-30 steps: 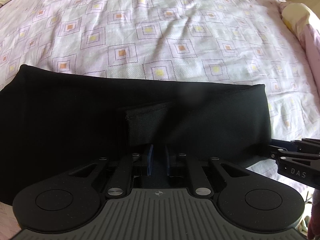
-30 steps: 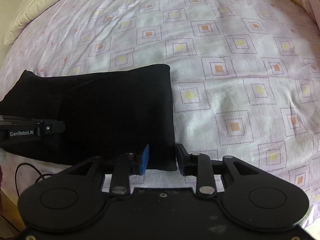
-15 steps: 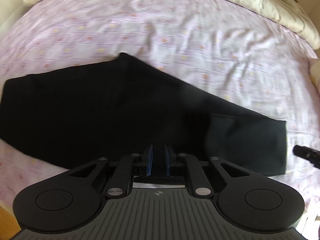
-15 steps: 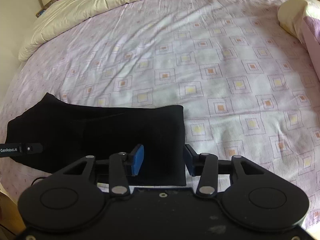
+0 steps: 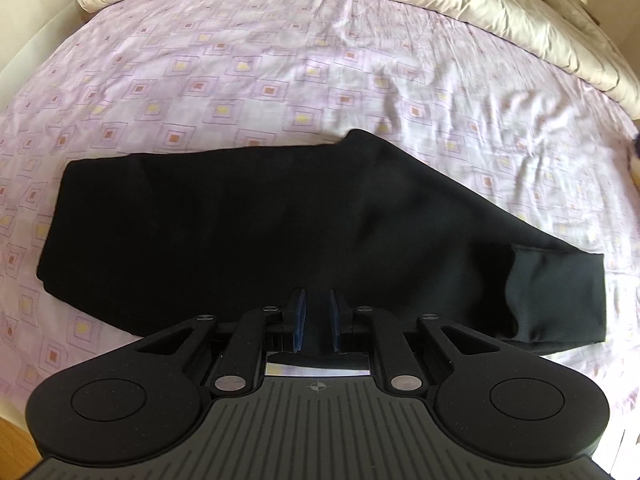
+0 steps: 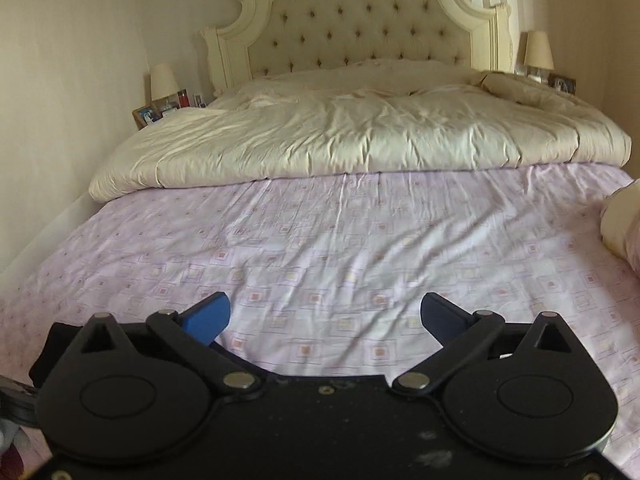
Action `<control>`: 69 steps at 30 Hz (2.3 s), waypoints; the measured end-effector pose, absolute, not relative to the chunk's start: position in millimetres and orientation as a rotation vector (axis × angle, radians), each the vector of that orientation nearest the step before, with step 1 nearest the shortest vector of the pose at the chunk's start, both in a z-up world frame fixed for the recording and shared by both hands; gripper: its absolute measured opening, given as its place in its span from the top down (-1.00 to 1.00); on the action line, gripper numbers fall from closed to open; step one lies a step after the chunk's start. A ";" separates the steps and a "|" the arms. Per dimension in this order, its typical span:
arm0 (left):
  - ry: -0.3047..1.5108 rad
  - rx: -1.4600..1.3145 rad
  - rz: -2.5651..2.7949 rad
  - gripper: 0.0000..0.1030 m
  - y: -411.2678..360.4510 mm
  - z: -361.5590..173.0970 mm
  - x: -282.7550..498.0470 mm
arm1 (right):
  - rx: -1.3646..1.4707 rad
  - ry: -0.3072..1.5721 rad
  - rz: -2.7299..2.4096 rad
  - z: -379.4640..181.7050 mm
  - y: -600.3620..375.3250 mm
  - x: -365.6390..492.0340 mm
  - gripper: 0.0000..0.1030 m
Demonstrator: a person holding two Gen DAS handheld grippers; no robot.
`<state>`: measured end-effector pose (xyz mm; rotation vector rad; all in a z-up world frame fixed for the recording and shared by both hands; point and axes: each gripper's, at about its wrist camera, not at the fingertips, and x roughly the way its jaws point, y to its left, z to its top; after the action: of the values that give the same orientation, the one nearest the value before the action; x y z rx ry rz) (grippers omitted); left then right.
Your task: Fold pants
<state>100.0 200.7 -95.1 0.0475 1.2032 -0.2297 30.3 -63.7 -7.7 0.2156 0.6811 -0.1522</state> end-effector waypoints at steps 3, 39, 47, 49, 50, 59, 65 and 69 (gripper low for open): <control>1.203 0.027 -0.237 0.73 223.8 -95.5 113.5 | 0.251 0.798 -0.107 -17.5 -39.0 67.2 -1.00; 1.262 -0.172 -0.262 -0.50 425.9 -141.1 159.6 | 0.128 1.255 -0.084 -150.5 97.3 223.8 0.83; 1.299 -0.380 -0.274 -0.97 435.6 -163.9 161.6 | 0.134 1.262 -0.088 -150.9 96.3 224.2 0.82; 1.287 -0.465 -0.276 -0.97 437.0 -167.4 165.7 | 0.130 1.261 -0.090 -151.1 97.1 223.9 0.82; 1.281 -0.504 -0.279 -0.97 437.5 -168.4 167.4 | 0.128 1.261 -0.091 -151.1 97.5 223.8 0.82; 1.299 -0.618 -0.345 -0.95 416.4 -174.6 159.2 | 0.120 1.268 -0.087 -151.0 98.0 223.6 0.82; 1.297 -0.614 -0.375 -0.94 399.0 -176.5 147.9 | 0.116 1.268 -0.083 -151.1 97.4 223.2 0.82; 1.262 -0.646 -0.337 -0.93 393.3 -177.6 163.2 | 0.111 1.269 -0.080 -150.9 97.7 223.3 0.82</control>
<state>163.2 393.3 -177.6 -0.6465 1.2620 -0.3367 223.3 97.7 -150.9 0.1105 1.2692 -0.0801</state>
